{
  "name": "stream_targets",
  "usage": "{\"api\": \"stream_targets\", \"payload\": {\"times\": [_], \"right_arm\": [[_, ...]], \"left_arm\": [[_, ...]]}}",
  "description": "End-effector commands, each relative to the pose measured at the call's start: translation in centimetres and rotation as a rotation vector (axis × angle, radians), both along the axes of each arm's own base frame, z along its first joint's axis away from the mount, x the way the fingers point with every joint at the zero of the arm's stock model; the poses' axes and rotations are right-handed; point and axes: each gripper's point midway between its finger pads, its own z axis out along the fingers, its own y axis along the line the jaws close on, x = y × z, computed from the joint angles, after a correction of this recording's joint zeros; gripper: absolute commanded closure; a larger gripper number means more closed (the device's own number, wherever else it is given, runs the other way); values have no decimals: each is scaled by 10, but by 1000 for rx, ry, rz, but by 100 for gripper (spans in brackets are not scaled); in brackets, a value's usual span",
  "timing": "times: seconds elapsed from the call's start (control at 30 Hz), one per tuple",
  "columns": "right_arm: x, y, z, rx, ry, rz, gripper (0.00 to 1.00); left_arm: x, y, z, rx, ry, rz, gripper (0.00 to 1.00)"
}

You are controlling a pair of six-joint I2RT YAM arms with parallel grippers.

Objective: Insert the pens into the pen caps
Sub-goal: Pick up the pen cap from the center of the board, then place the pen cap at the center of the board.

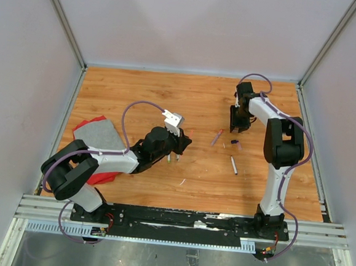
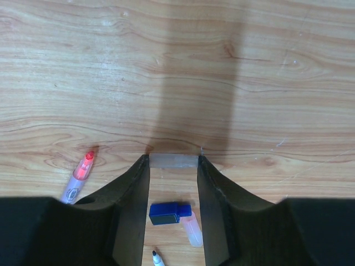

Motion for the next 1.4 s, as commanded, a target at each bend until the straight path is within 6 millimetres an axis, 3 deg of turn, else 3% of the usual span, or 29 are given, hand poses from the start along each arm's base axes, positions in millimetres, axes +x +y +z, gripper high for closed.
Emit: {"api": "stream_targets", "payload": {"times": [0.0,0.2,0.3,0.33,0.53,0.7,0.9,1.03,1.2,1.37], "right_arm": [[0,-4,-2,-21,14,-7,66],[1,-3,16,-26,-39,10,66],[0,2,32,-24,-85,44,67],[-1,5,46,-26,-123,62,67],[-42,31,66,-52,-176,220,68],[-94,56,61,-24,-150,380,69],[-162,91,44,-33,-54,643,68],[-204,114,28,-56,32,834,68],[-229,127,7,-78,110,967,64],[-232,129,-6,-115,144,1005,59]], "left_arm": [[7,-5,15,-30,-45,0,99],[7,-3,16,-34,-48,9,99],[8,1,20,-42,-53,30,100],[8,3,21,-45,-56,38,99],[12,21,31,-83,-71,114,100],[22,50,32,-147,-38,201,100],[34,95,28,-247,11,341,99],[34,112,32,-270,-8,407,99],[34,120,34,-274,-22,439,100],[34,120,34,-273,-21,441,99]]}}
